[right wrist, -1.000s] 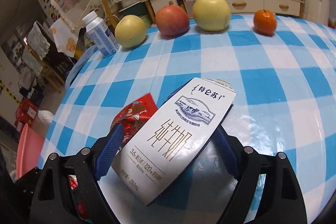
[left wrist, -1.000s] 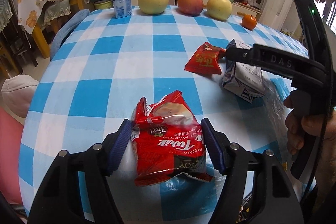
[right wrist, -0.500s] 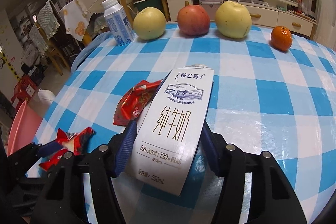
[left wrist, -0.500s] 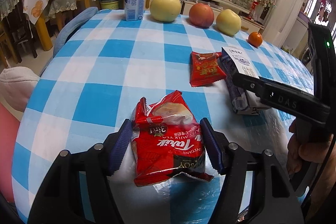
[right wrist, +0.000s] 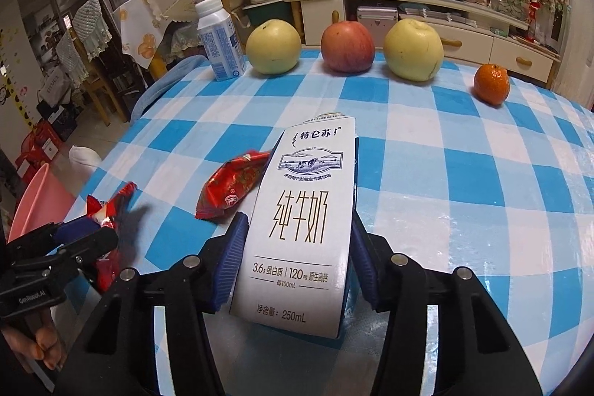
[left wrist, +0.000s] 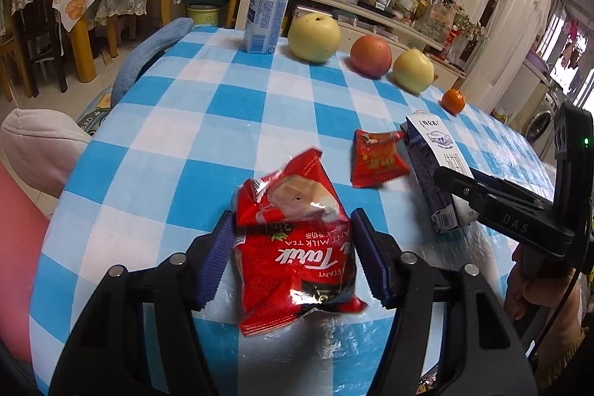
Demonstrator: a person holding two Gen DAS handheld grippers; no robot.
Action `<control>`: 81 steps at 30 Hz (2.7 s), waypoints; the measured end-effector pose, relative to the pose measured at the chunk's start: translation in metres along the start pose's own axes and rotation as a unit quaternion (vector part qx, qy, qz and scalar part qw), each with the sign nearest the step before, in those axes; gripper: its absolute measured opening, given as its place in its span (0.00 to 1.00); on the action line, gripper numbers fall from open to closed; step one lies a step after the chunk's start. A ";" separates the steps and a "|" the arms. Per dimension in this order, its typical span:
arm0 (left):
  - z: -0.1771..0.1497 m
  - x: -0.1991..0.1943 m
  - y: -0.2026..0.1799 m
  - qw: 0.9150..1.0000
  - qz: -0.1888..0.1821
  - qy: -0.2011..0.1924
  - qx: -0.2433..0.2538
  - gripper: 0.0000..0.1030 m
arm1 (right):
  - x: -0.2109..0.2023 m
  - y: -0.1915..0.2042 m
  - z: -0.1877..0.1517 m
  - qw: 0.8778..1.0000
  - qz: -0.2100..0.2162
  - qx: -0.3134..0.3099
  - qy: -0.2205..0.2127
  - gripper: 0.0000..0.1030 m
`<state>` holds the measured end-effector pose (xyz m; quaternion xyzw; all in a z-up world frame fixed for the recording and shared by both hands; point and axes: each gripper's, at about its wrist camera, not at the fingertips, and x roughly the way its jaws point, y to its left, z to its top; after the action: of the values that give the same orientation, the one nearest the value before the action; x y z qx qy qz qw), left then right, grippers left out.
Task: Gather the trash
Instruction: 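Lift the red packet and milk carton and carry both toward the pink bucket, then open both tools over the pink bucket to drop the packet and carton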
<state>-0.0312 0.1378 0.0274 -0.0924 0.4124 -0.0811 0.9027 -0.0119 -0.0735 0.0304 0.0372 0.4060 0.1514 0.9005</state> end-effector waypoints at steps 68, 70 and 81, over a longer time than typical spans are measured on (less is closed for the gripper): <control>-0.023 -0.182 0.274 0.903 0.177 -0.185 -0.344 0.63 | -0.007 0.388 0.011 0.952 0.271 -0.142 -0.015 0.57; -0.024 -0.185 0.275 0.900 0.194 -0.191 -0.341 0.76 | 0.002 0.387 0.008 0.956 0.259 -0.138 -0.008 0.67; -0.017 -0.183 0.242 0.917 0.186 -0.225 -0.273 0.84 | -0.022 0.323 -0.005 0.976 0.192 -0.092 -0.041 0.85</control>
<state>-0.1456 0.4113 0.0937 -0.2726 0.2144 0.2271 0.9100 -0.1073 0.2273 0.1044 0.0378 0.3379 0.3567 0.8701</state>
